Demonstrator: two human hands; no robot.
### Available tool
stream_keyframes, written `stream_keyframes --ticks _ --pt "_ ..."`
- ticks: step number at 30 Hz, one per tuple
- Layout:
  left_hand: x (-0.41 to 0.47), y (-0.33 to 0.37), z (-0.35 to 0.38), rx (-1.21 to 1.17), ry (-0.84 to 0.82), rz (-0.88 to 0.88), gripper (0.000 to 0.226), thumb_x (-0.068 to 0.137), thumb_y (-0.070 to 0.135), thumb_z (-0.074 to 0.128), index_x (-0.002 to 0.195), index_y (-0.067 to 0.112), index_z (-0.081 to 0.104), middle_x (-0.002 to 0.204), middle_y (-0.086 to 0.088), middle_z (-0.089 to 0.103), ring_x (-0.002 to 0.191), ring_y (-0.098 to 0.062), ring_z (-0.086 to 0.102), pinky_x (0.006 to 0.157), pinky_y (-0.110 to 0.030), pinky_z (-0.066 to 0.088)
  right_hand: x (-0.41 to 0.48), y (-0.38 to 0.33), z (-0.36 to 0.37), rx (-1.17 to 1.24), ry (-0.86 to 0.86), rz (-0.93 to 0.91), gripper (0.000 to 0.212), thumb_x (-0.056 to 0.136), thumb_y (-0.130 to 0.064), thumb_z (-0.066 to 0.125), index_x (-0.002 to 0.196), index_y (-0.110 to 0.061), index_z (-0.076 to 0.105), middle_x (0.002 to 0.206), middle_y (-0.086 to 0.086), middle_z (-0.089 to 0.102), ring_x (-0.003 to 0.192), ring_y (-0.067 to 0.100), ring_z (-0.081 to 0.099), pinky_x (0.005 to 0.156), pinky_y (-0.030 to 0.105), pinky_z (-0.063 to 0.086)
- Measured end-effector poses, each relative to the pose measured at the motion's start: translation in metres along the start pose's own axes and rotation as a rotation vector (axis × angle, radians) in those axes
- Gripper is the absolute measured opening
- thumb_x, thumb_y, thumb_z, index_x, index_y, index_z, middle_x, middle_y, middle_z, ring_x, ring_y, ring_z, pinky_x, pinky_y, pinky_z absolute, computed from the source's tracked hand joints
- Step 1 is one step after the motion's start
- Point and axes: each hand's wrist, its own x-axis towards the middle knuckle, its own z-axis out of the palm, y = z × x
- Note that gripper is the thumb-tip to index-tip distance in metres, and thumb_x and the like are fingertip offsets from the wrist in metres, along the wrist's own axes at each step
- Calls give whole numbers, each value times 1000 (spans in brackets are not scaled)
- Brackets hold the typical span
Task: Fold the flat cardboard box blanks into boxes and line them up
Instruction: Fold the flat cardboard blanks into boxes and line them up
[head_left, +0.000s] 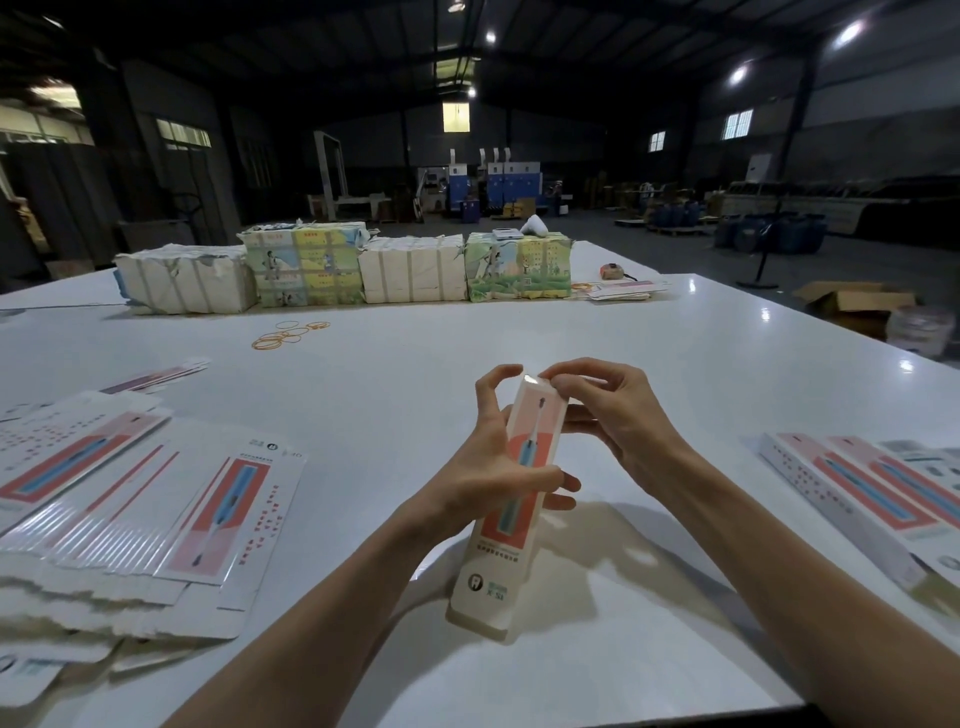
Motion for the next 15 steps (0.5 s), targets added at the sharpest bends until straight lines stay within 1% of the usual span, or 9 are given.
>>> stream_keyframes --ticks 2,5,8,10,12,15 --pt "0 -1 1 -20 -17 4 105 81 17 88 145 57 15 134 -2 54 108 -33 74 83 -41 66 0 -1 -2 -4 -24 2 20 103 -10 61 99 -8 81 97 11 79 95 30 78 70 36 64" --pt "0 -3 -1 -61 -33 20 96 86 14 85 147 46 19 133 -4 53 98 -32 78 76 -36 65 0 -1 -4 -17 -64 -3 24 104 -12 60 98 -14 83 99 9 79 98 28 77 72 35 64" --pt "2 -3 -4 -124 -2 6 94 86 9 84 145 45 20 130 -9 54 93 -34 79 75 -37 65 -1 3 0 10 -141 -5 21 105 -18 61 114 -14 79 110 8 78 106 29 76 82 37 64" --pt "3 -2 -5 -173 40 -13 94 84 5 84 142 48 24 126 -13 56 91 -36 79 74 -39 65 -3 7 7 -11 -129 -46 21 103 -22 65 120 -15 75 114 4 77 107 26 76 84 36 64" --pt "3 -2 -6 -215 64 -19 93 83 1 84 137 52 28 124 -15 58 91 -37 79 73 -40 65 -4 11 13 -82 -78 -117 18 102 -22 68 118 -16 74 113 0 77 105 23 77 81 34 64" --pt "0 -4 -3 -227 58 -30 91 85 1 82 138 50 26 124 -15 59 93 -36 79 75 -39 65 -6 13 13 -130 -59 -160 15 102 -20 68 111 -12 76 108 2 78 99 25 78 80 37 65"
